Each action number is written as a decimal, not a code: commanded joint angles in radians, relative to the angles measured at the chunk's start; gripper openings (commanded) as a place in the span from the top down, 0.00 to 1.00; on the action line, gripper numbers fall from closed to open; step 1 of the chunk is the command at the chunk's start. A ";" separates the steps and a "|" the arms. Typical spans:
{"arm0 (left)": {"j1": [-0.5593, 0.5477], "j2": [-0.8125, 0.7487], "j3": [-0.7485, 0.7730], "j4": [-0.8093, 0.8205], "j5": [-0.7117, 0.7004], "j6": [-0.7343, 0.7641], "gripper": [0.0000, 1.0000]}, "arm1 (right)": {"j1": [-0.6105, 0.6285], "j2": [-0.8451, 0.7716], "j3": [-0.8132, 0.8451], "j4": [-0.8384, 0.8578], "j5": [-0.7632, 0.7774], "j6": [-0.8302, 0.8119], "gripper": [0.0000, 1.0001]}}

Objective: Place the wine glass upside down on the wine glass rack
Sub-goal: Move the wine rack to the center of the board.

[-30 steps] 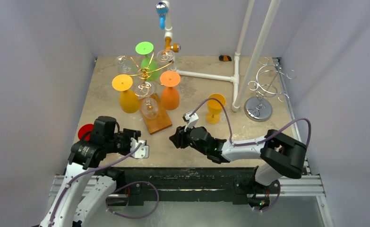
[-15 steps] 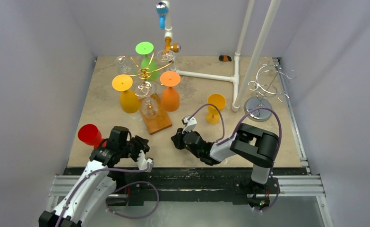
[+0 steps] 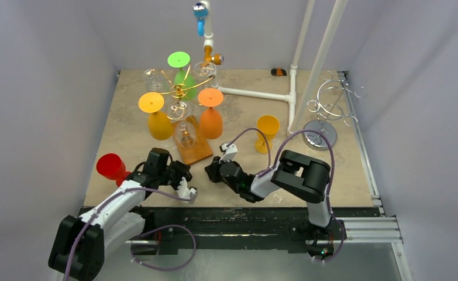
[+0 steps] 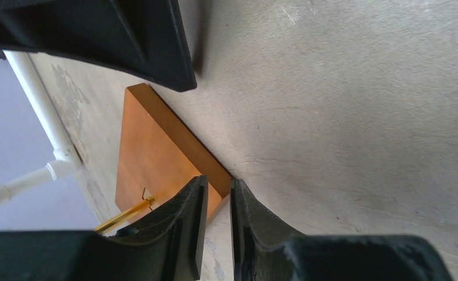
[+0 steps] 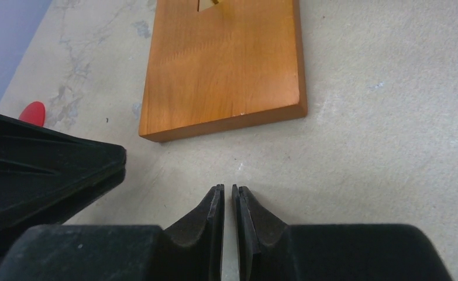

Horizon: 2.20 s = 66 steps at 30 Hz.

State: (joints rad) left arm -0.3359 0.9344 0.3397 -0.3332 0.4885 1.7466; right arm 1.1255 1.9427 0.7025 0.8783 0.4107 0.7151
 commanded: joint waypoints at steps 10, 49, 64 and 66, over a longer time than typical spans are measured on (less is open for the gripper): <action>-0.058 0.164 -0.047 0.262 -0.071 -0.019 0.81 | -0.028 0.051 0.071 0.028 0.014 0.058 0.79; -0.010 0.410 0.067 0.434 -0.381 -0.140 0.86 | -0.144 0.188 0.371 -0.088 -0.112 -0.032 0.69; 0.029 0.499 0.119 0.472 -0.436 -0.184 0.88 | -0.149 0.227 0.465 -0.123 -0.150 -0.055 0.65; 0.039 0.505 0.116 0.484 -0.439 -0.184 0.88 | -0.150 0.230 0.472 -0.123 -0.154 -0.058 0.64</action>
State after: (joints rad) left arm -0.3340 1.4101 0.4400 0.1345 0.1238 1.5879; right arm 0.9794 2.1612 1.1355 0.7536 0.2684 0.6765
